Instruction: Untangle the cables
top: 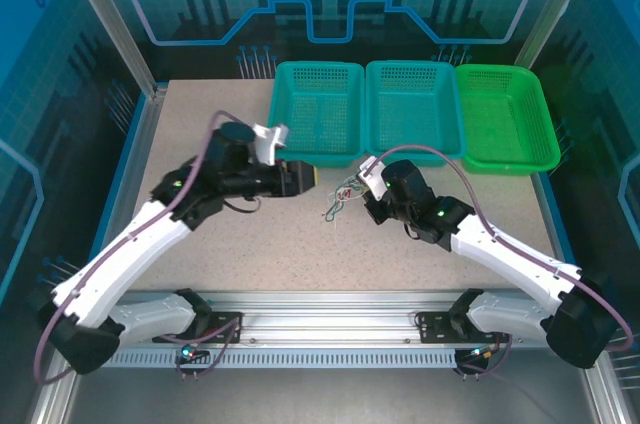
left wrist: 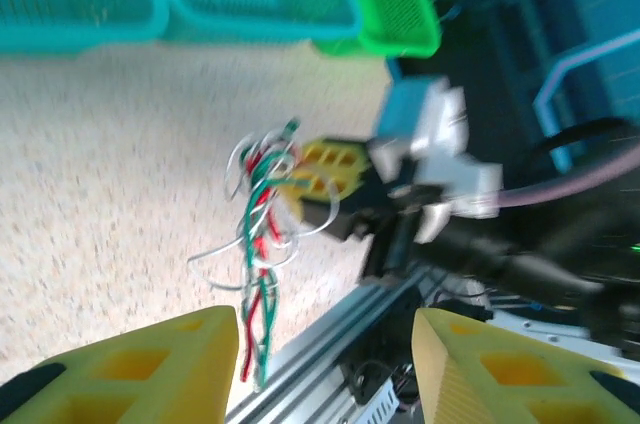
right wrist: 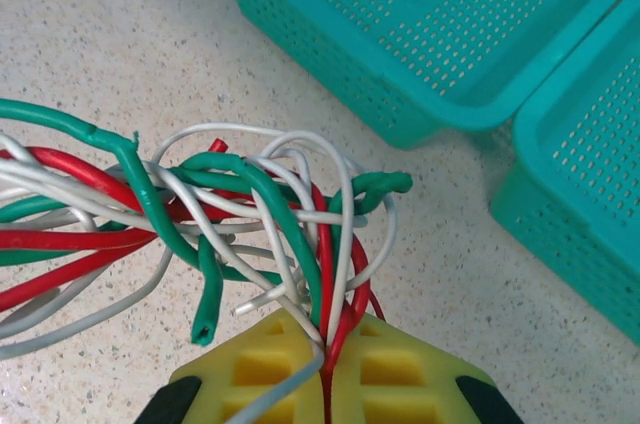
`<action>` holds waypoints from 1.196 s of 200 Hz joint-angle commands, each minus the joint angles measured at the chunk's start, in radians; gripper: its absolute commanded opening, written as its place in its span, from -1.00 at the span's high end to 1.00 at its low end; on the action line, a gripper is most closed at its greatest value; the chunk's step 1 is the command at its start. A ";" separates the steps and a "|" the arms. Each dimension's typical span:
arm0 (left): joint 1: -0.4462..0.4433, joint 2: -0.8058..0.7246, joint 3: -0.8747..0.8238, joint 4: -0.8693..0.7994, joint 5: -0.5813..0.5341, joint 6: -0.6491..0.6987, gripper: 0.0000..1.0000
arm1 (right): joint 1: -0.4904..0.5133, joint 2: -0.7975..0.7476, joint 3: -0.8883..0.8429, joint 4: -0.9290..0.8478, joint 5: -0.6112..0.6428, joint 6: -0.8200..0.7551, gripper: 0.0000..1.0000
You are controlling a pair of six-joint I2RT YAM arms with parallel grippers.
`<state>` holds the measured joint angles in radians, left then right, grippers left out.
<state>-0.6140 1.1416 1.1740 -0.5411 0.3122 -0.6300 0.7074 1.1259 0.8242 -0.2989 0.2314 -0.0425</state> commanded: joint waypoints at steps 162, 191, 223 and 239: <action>0.039 -0.045 -0.292 0.630 0.263 -0.176 0.17 | -0.118 -0.072 0.040 0.073 -0.482 0.109 1.00; 0.039 -0.047 -0.290 0.690 0.335 -0.195 0.16 | -0.129 -0.072 0.039 0.098 -0.501 0.146 1.00; 0.072 -0.096 -0.324 0.715 0.375 -0.205 -0.24 | -0.171 -0.075 0.040 0.112 -0.561 0.183 1.00; 0.097 -0.119 -0.314 0.615 0.364 -0.148 -0.22 | -0.186 -0.079 0.036 0.121 -0.586 0.197 1.00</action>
<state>-0.5533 1.0721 0.8635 0.1150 0.6376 -0.8211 0.5491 1.0569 0.8398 -0.2199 -0.2821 0.1066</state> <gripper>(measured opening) 0.616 0.055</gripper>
